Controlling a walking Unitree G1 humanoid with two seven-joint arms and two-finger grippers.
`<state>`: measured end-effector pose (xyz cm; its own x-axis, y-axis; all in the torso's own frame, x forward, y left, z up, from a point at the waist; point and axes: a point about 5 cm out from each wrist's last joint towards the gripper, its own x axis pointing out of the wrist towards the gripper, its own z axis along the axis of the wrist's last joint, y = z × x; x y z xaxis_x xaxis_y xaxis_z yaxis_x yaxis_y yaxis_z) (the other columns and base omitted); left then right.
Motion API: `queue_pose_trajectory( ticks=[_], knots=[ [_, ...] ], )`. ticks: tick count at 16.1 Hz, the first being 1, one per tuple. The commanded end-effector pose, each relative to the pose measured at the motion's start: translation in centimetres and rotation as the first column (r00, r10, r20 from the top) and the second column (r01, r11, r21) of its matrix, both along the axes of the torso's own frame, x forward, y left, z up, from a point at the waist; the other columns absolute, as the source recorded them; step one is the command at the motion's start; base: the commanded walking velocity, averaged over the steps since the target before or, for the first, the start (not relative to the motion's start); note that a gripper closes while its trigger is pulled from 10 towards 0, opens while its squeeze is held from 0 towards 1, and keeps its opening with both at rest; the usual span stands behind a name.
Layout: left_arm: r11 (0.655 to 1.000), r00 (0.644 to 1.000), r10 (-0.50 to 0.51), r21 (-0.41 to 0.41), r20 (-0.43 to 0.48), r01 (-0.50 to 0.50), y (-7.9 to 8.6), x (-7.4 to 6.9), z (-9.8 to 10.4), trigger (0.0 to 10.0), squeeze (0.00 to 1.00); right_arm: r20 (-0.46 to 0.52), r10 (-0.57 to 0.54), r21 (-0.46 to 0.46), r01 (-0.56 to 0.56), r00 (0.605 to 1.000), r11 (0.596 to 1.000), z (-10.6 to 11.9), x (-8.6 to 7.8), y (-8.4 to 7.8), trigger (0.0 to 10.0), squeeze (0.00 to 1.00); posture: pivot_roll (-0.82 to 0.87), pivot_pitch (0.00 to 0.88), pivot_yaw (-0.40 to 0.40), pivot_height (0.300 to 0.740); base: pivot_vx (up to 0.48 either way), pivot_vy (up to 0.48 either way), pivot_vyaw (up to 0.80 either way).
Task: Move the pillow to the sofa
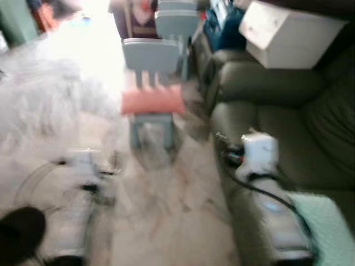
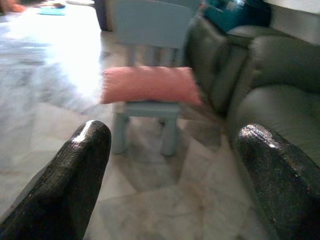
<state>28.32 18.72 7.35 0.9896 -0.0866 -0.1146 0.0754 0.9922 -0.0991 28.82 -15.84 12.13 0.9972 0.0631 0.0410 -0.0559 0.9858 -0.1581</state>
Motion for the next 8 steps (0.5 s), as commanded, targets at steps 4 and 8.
queue_pose_trajectory(
  ticks=[4,8],
  knots=[
    [0.999,1.000,0.031,0.028,0.008,-0.031,1.37,-0.06,0.33,10.0,0.00,0.023,0.030,0.016,-0.030,0.999,0.999,0.51,0.12,1.05,10.0,0.00,-0.09,0.071,-0.027,0.740,0.349,0.330,0.00],
    [0.999,1.000,0.021,0.038,0.009,-0.022,1.13,-0.03,0.33,10.0,0.00,0.025,0.031,0.015,-0.031,0.999,0.999,0.55,0.16,1.06,10.0,0.00,-0.09,0.072,-0.030,0.740,0.350,0.329,0.00]
  ],
)
